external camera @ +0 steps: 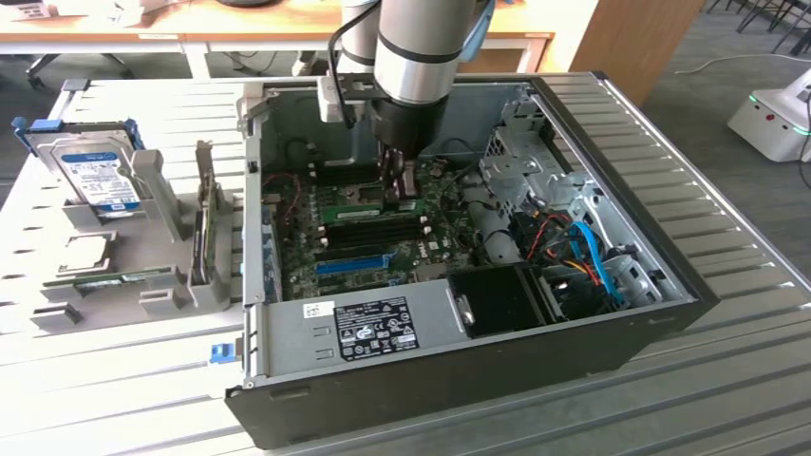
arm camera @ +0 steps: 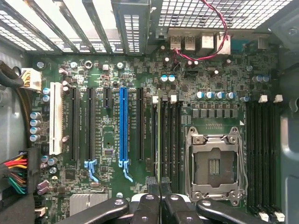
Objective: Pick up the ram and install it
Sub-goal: 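Insert the ram into the slot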
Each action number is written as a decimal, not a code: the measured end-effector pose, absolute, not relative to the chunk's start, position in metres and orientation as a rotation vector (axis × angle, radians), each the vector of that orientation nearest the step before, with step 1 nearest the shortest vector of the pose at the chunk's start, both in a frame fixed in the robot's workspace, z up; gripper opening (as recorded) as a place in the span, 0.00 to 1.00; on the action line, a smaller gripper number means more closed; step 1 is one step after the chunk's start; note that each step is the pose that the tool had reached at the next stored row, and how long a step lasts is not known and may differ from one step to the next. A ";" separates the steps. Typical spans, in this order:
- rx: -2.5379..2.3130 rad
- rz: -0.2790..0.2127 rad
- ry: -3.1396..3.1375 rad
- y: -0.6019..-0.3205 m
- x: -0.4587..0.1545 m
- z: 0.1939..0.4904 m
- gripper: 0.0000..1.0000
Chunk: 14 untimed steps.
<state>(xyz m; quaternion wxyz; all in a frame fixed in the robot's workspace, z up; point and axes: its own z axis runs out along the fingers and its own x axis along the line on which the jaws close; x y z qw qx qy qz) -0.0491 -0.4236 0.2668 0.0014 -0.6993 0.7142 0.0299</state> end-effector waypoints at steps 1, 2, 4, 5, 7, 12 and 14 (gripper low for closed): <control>-2.195 0.094 2.242 -0.424 -0.049 0.267 0.12; -2.195 0.094 2.242 -0.424 -0.049 0.267 0.12; -2.195 0.094 2.242 -0.423 -0.049 0.267 0.12; -2.195 0.094 2.242 -0.423 -0.049 0.266 0.12; -2.195 0.094 2.242 -0.423 -0.048 0.266 0.12; -2.195 0.094 2.242 -0.423 -0.045 0.265 0.12; -2.195 0.094 2.242 -0.423 -0.044 0.264 0.12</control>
